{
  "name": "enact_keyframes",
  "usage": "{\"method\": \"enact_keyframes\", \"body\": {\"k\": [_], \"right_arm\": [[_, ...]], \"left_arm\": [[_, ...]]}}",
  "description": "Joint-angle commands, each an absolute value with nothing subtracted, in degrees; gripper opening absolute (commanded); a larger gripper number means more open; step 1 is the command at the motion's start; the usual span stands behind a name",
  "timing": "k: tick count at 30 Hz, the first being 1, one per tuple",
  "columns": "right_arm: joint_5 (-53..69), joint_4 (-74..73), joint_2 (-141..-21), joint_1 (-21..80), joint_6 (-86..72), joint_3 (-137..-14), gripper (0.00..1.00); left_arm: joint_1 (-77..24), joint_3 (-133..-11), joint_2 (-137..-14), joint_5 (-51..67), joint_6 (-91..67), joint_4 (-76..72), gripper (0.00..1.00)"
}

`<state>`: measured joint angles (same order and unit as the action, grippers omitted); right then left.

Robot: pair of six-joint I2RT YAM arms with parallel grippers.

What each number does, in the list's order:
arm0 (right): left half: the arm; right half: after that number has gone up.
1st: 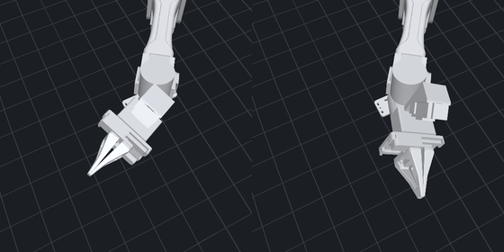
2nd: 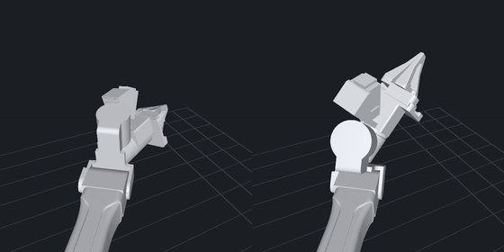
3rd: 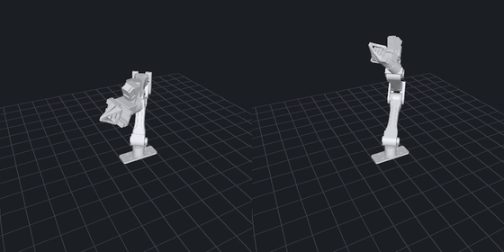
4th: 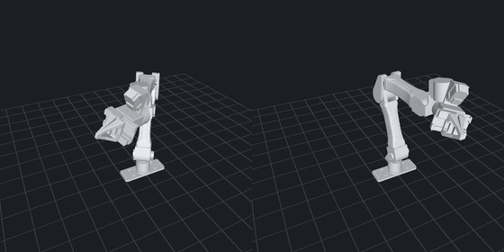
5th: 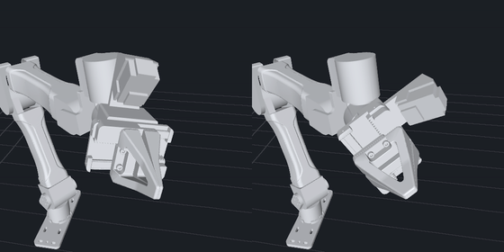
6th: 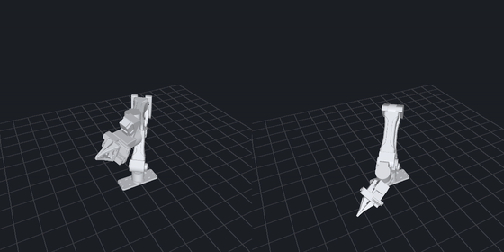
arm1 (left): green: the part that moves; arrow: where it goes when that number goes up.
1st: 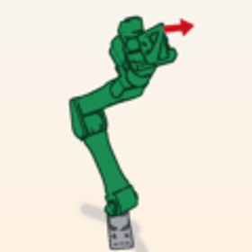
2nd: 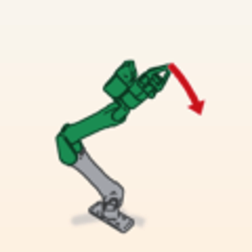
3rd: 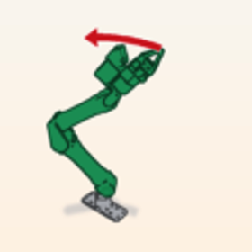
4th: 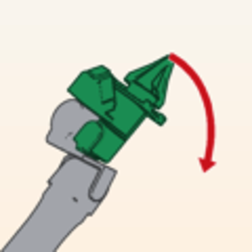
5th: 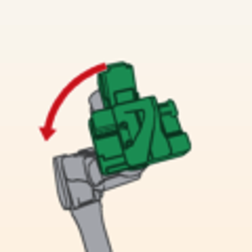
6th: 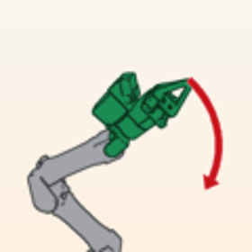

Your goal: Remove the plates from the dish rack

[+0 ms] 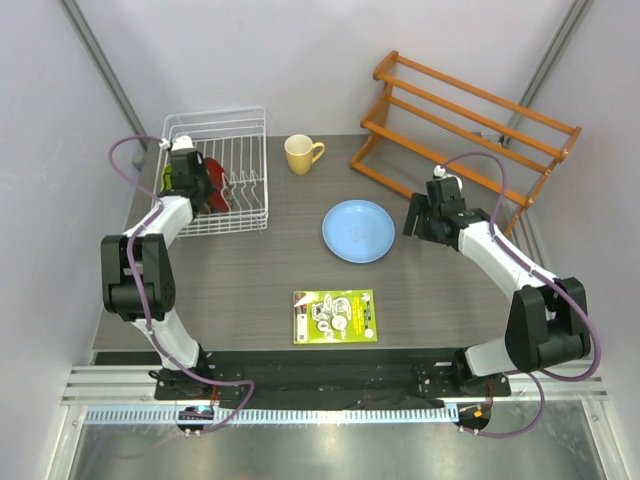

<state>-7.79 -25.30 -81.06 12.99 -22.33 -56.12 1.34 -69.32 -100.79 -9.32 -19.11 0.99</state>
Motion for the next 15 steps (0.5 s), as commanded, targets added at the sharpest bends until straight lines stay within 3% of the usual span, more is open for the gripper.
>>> {"method": "enact_keyframes", "body": {"k": [1,15], "right_arm": [[-7.73,-24.52,-80.86,13.18,-21.45,-55.72,0.73],[-8.61,-24.52,-81.12,13.18,-21.27,-55.9,0.73]], "left_arm": [[1.85,-71.46,-98.01,-8.44,-23.29,-2.72,0.0],[1.23,-79.27,-88.16,-10.37,-13.01,5.97,0.0]]}}
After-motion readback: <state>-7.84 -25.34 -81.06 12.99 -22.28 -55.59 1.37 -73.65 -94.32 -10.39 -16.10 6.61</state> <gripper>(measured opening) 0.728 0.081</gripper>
